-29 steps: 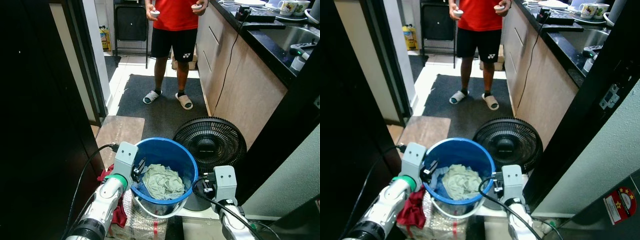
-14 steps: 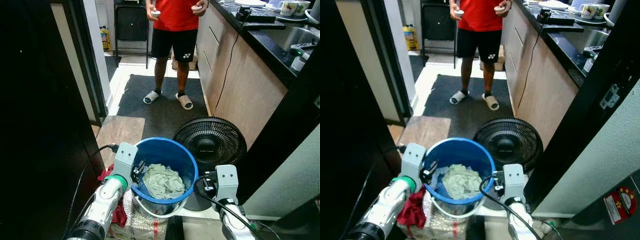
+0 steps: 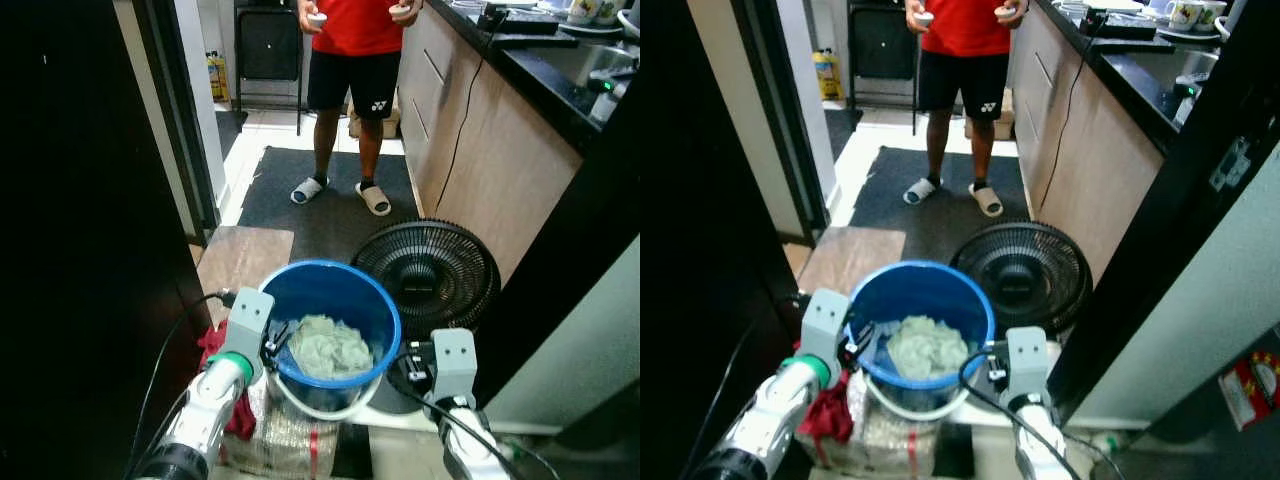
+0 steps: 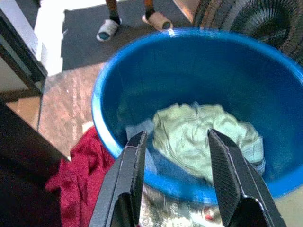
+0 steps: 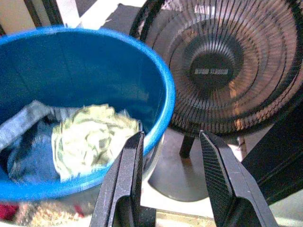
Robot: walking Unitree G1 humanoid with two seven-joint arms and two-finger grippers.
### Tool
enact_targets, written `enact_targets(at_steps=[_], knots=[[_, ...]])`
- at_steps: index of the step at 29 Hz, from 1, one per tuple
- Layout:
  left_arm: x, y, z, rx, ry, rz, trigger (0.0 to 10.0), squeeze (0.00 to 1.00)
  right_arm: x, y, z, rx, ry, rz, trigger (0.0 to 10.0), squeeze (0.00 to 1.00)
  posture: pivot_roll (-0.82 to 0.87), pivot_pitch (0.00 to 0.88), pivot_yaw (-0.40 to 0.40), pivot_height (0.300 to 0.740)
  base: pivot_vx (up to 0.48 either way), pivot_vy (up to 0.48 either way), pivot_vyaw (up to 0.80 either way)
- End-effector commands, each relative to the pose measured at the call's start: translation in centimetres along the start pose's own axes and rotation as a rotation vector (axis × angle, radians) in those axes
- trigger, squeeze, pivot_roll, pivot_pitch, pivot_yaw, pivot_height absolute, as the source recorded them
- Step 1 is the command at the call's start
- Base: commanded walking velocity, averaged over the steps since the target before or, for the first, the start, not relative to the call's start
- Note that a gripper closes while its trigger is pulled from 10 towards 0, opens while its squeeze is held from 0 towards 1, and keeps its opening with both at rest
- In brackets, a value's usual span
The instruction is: Clothes washing
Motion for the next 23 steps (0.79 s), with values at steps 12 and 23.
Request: enact_targets(at_steps=[12,23], knots=[[0.15,0.52,-1.37,0.051,-0.014,-0.002,10.0,0.0,0.36,0.33,-0.49,0.023,0.006,0.028,10.0,0.0,-0.01,0.018,0.061,0.575,0.0,0.0,0.0],[0.23,0.61,-1.54,0.058,-0.018,-0.004,10.0,0.0,-0.07,0.07,0.39,-0.001,0.017,0.047,10.0,0.0,-0.01,0.019,0.063,0.535,0.0,0.0,0.0]])
Point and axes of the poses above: a point about 5 cm out from each wrist's last joint towards the gripper, its own y axis pointing back from the gripper into the wrist, its own z axis along the axis of the wrist's last joint, x = y × z, the point moved 3 cm from there along -y, pointing out of the wrist towards the gripper, and after that the axes turned 5 degrees about -y, right-handed, at the moved point
